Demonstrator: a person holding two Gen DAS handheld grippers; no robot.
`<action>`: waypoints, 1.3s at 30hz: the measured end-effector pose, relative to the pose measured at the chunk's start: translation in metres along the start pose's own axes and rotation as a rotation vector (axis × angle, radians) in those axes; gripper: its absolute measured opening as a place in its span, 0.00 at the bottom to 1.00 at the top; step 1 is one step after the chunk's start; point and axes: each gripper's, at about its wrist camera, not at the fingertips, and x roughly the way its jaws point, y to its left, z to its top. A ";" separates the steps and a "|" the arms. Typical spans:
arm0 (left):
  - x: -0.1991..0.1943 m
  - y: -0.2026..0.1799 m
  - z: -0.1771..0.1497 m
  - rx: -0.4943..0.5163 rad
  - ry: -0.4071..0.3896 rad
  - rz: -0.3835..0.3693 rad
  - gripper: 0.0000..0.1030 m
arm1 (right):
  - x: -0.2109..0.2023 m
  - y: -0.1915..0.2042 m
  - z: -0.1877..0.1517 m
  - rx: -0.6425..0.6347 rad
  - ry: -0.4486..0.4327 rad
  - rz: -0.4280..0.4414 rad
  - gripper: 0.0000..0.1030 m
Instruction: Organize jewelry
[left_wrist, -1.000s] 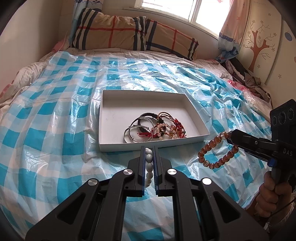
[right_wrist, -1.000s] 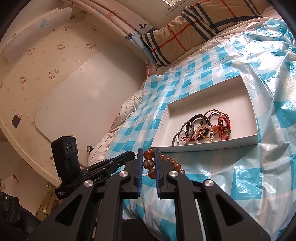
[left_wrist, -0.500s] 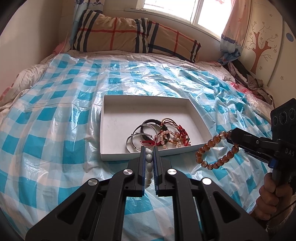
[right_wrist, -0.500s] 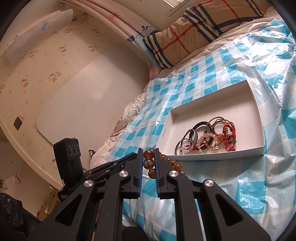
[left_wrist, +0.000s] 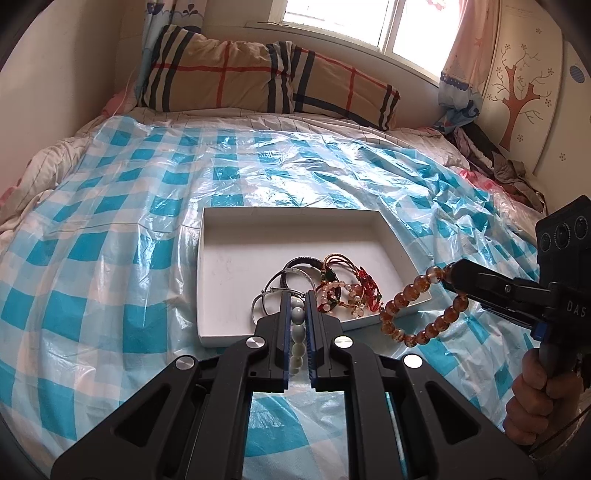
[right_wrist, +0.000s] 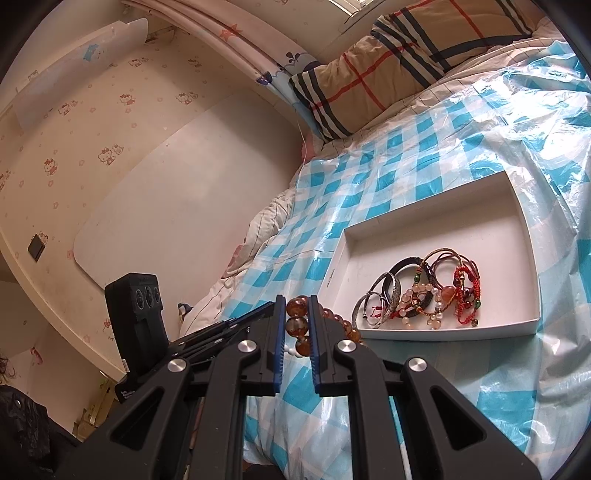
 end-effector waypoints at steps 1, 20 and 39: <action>0.002 0.000 0.002 0.002 -0.002 -0.001 0.07 | 0.002 -0.001 0.001 -0.002 -0.001 0.001 0.12; 0.070 -0.003 0.025 -0.006 0.019 -0.050 0.07 | 0.053 -0.044 0.022 0.019 0.010 -0.073 0.12; 0.018 0.005 -0.012 -0.041 0.073 0.086 0.56 | -0.010 -0.004 -0.002 -0.106 -0.003 -0.300 0.43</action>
